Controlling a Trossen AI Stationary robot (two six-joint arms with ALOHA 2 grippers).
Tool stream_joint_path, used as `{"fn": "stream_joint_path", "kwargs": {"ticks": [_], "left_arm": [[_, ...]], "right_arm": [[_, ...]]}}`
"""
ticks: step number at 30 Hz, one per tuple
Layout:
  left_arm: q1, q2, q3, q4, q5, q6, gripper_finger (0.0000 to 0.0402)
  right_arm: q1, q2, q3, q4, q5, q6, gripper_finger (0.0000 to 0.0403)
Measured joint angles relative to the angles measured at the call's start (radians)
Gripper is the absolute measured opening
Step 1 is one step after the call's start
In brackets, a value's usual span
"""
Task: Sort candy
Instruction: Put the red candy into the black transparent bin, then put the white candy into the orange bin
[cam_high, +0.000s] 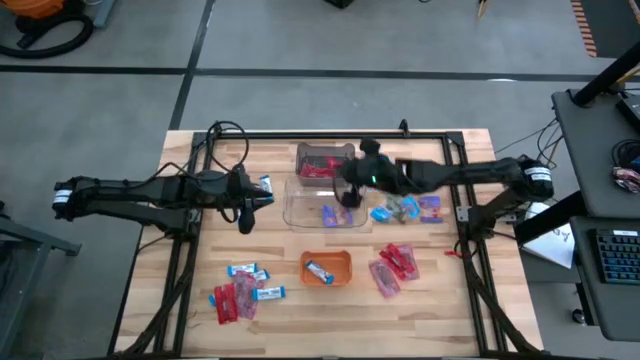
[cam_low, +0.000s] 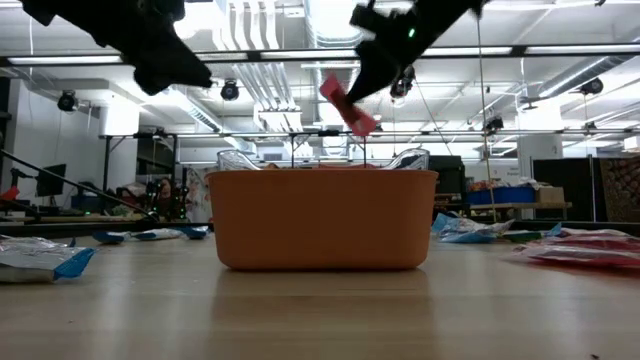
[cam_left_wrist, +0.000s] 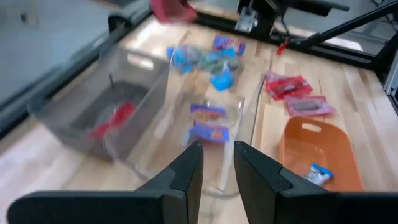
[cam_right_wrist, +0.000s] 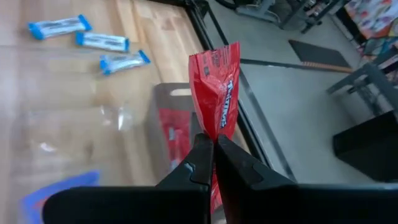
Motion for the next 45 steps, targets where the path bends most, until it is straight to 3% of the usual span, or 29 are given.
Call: {"fn": "stream_joint_path", "kwargs": {"ticks": [7, 16, 24, 37, 45], "left_arm": [[0.000, -0.001, 0.000, -0.154, 0.000, -0.148, 0.0075], [0.000, 0.037, 0.000, -0.369, 0.000, -0.361, 0.0075], [0.000, 0.071, 0.000, -0.598, 0.000, -0.603, 0.0075], [0.000, 0.180, 0.000, -0.607, 0.000, -0.674, 0.0081], [0.000, 0.290, 0.000, -0.603, 0.000, -0.768, 0.0139]], "right_arm": [[-0.170, 0.111, -0.005, 0.133, -0.181, -0.072, 0.0009], [-0.242, 0.221, -0.005, 0.161, -0.187, -0.096, 0.0009], [-0.242, 0.229, -0.005, 0.169, -0.188, -0.118, 0.0012], [-0.247, 0.226, -0.005, 0.185, -0.195, -0.068, 0.0098], [-0.239, 0.186, -0.004, 0.184, -0.195, -0.043, 0.0125]]}}
